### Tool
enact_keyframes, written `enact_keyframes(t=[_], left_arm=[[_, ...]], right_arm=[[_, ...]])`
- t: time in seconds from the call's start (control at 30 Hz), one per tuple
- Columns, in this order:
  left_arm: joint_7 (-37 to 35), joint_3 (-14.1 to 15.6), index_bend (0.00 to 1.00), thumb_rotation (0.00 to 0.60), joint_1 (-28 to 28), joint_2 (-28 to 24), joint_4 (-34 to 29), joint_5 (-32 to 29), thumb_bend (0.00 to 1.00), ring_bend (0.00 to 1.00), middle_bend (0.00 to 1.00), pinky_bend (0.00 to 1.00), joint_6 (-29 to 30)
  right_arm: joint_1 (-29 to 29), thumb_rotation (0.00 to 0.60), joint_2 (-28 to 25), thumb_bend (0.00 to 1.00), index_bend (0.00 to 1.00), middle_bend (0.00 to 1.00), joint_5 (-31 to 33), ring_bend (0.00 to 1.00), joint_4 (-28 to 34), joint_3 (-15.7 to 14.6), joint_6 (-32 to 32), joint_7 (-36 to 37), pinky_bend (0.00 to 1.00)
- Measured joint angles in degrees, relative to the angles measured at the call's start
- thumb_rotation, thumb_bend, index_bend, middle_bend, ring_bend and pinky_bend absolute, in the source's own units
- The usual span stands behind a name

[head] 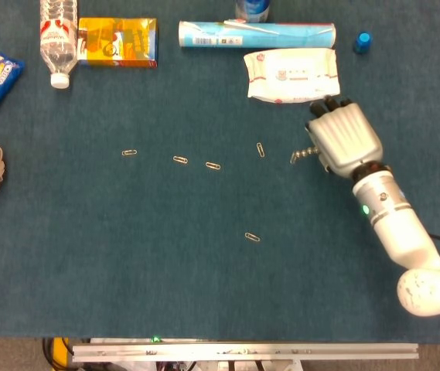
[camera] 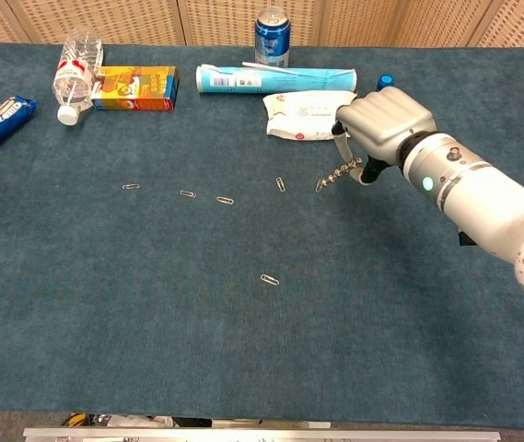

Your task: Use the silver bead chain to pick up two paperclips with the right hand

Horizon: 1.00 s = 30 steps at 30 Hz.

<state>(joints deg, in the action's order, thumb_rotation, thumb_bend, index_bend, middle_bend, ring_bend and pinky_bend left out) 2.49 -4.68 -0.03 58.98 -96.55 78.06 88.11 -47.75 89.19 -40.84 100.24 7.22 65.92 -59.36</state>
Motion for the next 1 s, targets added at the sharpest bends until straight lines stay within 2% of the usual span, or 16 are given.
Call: enact_keyframes(t=[0.57, 1.0], left_arm=[[-0.9, -0.4, 0.56, 0.6, 0.8, -0.7, -0.4, -0.2, 0.05, 0.41, 0.48, 0.52, 1.2], [-1.3, -0.2, 0.56, 0.6, 1.5, -1.4, -1.3, 0.8, 0.05, 0.41, 0.49, 0.52, 2.1]], right_arm=[[-5.9, 0.6, 4.1, 0.29, 0.6, 0.27, 6.6, 0.19, -5.3, 1.8, -1.4, -2.4, 0.33], [-8.1, 0.6, 6.8, 0.29, 0.6, 0.27, 7.7, 0.19, -8.4, 1.8, -2.1, -1.2, 0.33]])
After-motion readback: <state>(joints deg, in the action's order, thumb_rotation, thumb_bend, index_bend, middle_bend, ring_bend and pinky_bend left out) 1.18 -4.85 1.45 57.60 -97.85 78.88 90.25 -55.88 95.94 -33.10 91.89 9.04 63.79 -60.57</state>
